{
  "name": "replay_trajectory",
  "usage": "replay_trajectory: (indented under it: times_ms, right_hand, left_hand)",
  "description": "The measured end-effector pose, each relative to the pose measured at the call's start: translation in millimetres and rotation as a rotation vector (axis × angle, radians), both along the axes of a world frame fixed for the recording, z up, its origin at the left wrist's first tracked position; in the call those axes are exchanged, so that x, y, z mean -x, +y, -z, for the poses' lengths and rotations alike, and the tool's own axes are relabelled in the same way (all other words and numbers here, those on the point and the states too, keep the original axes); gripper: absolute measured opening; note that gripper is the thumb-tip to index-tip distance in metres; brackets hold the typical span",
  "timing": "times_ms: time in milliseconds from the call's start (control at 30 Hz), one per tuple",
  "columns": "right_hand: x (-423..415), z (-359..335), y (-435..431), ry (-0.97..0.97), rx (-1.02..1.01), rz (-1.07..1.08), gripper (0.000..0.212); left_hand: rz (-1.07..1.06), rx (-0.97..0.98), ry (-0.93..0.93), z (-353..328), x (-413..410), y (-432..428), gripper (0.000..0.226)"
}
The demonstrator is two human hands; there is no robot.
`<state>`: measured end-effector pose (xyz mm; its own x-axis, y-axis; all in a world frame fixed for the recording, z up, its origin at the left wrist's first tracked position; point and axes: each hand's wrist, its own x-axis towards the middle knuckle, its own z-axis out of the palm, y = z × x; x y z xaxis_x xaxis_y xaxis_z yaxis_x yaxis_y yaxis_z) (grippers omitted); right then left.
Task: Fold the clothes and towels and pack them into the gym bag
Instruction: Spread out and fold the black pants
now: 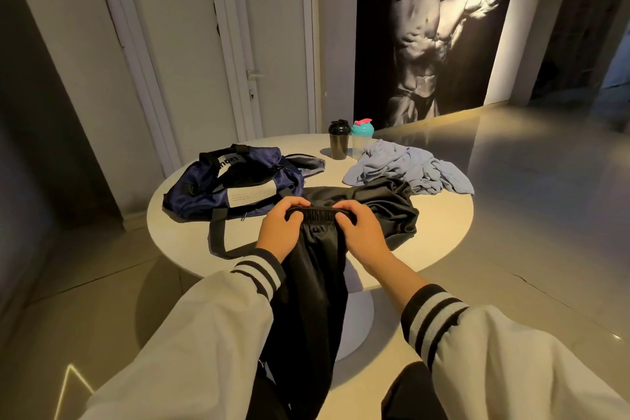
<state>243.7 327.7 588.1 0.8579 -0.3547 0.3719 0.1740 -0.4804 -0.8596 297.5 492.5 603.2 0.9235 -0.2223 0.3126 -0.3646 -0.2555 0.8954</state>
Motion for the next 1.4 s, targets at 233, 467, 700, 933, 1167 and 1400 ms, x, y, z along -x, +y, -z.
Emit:
replay_trajectory:
  times_ms: [233, 467, 700, 933, 1167, 1400]
  right_hand:
    - [20.3, -7.7, -7.7, -0.021, 0.213, 0.045, 0.033]
    - [56.9, 24.5, -14.8, 0.014, 0.252, 0.257, 0.035]
    - [74.3, 17.2, -7.2, 0.043, 0.187, 0.002, 0.029]
    - [57.1, 12.1, 11.3, -0.089, 0.346, 0.026, 0.035]
    - [74.9, 43.3, 0.0, 0.432, 0.329, -0.140, 0.026]
    - [69.4, 23.3, 12.9, 0.022, 0.197, 0.070, 0.024]
  left_hand:
    - [0.097, -0.115, 0.007, -3.8, 14.5, -13.9, 0.030]
    - [0.396, -0.437, -0.011, 3.9, 37.3, -27.1, 0.034]
    - [0.038, -0.011, 0.017, 32.5, 55.0, -5.2, 0.030]
    - [0.001, -0.052, 0.023, 24.6, 46.2, 23.0, 0.026]
    - [0.307, -0.654, 0.178, 42.6, 52.8, 25.4, 0.029]
    - [0.023, -0.073, 0.059, 32.4, 56.5, 20.8, 0.021]
